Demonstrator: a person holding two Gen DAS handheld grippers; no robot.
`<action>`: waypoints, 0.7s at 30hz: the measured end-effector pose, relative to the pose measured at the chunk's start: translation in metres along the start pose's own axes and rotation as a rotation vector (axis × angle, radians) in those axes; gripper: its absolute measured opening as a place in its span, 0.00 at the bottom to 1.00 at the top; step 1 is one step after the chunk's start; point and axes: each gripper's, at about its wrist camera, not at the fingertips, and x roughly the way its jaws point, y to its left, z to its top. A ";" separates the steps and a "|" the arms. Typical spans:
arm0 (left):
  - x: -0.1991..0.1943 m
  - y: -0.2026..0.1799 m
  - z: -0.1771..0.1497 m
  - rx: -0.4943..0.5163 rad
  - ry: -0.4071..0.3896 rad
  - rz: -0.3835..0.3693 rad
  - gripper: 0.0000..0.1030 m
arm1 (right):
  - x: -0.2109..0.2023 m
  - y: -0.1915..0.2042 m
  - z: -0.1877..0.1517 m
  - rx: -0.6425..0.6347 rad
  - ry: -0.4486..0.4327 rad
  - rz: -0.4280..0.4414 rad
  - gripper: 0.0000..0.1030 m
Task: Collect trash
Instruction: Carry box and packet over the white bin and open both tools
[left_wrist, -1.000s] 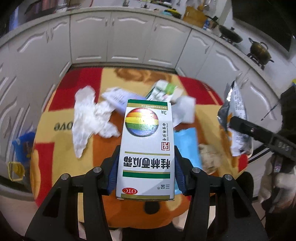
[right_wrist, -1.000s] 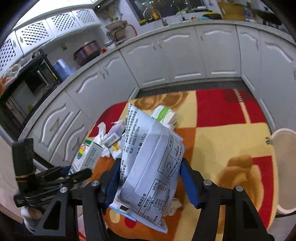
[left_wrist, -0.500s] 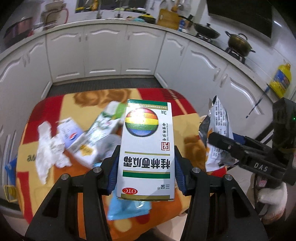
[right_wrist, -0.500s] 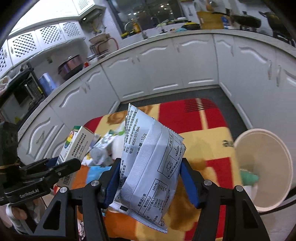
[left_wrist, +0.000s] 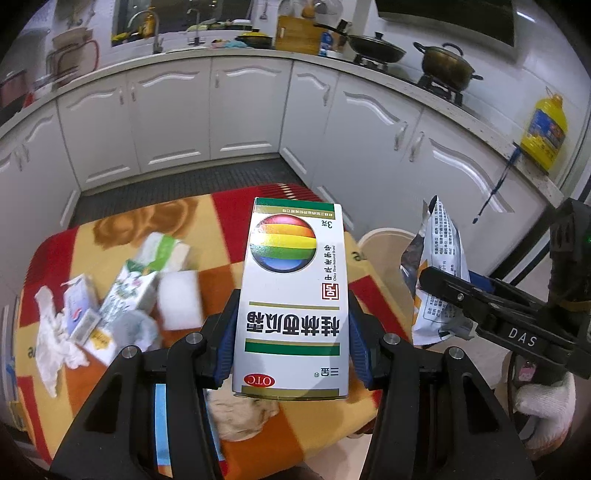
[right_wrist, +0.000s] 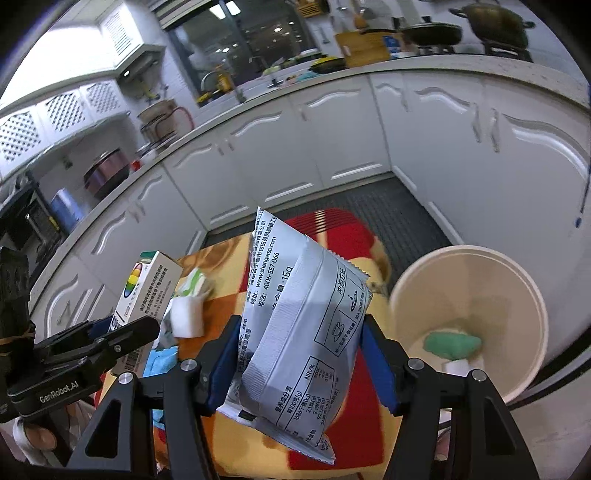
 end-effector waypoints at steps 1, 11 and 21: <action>0.002 -0.004 0.001 0.005 0.001 -0.004 0.48 | -0.002 -0.004 0.000 0.006 -0.004 -0.007 0.59; 0.021 -0.043 0.006 0.052 0.027 -0.051 0.48 | -0.018 -0.044 -0.004 0.071 -0.025 -0.062 0.60; 0.050 -0.082 0.009 0.090 0.078 -0.087 0.48 | -0.023 -0.080 -0.010 0.127 -0.027 -0.131 0.61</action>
